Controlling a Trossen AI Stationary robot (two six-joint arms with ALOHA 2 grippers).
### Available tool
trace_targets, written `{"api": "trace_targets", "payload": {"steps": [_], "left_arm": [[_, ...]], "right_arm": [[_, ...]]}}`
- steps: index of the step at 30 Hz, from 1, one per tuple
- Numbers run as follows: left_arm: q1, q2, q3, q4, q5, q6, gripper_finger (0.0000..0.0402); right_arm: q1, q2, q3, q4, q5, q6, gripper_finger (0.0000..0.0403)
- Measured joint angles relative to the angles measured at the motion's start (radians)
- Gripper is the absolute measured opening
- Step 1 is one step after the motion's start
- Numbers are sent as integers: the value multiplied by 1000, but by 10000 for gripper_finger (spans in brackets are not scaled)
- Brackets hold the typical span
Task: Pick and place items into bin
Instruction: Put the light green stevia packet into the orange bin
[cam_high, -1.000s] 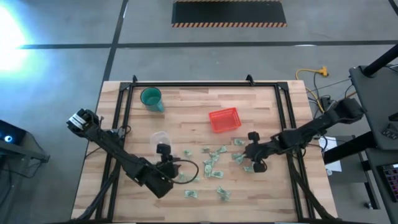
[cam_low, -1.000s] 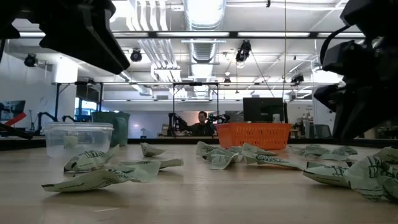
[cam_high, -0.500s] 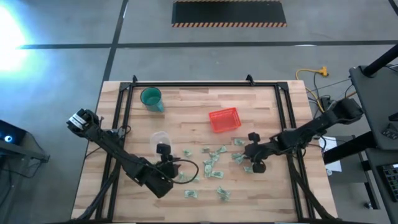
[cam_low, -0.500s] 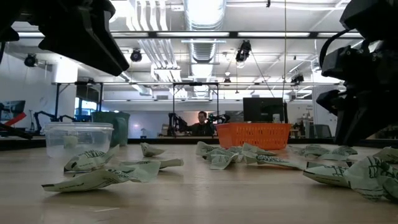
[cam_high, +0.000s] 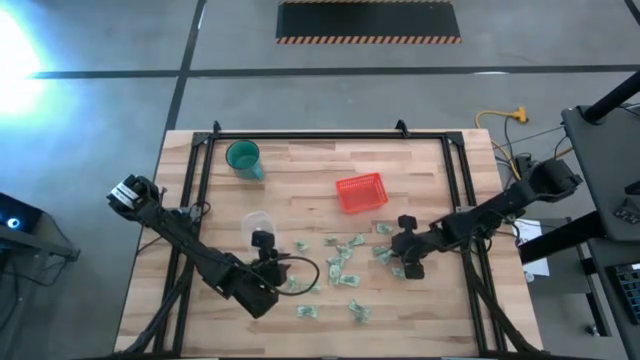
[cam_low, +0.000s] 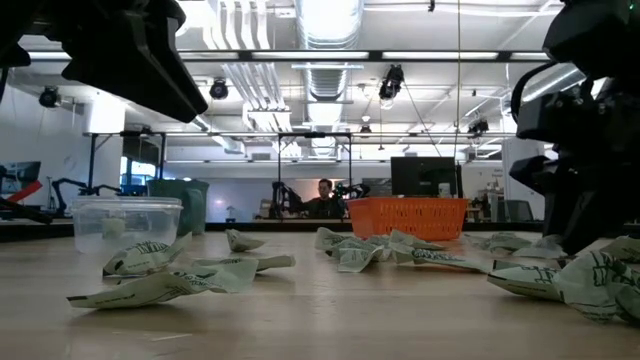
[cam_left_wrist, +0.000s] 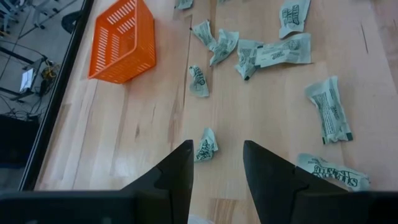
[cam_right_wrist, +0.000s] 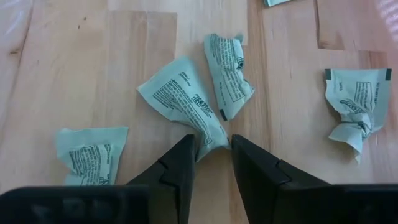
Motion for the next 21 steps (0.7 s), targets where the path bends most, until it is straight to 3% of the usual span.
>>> {"api": "trace_targets", "payload": {"steps": [16, 21], "left_arm": [[0, 0, 0, 0, 0, 0, 123], [0, 0, 0, 0, 0, 0, 123]], "right_arm": [[0, -11, 3, 0, 1, -42, 16], [0, -11, 3, 0, 4, -54, 9]]}}
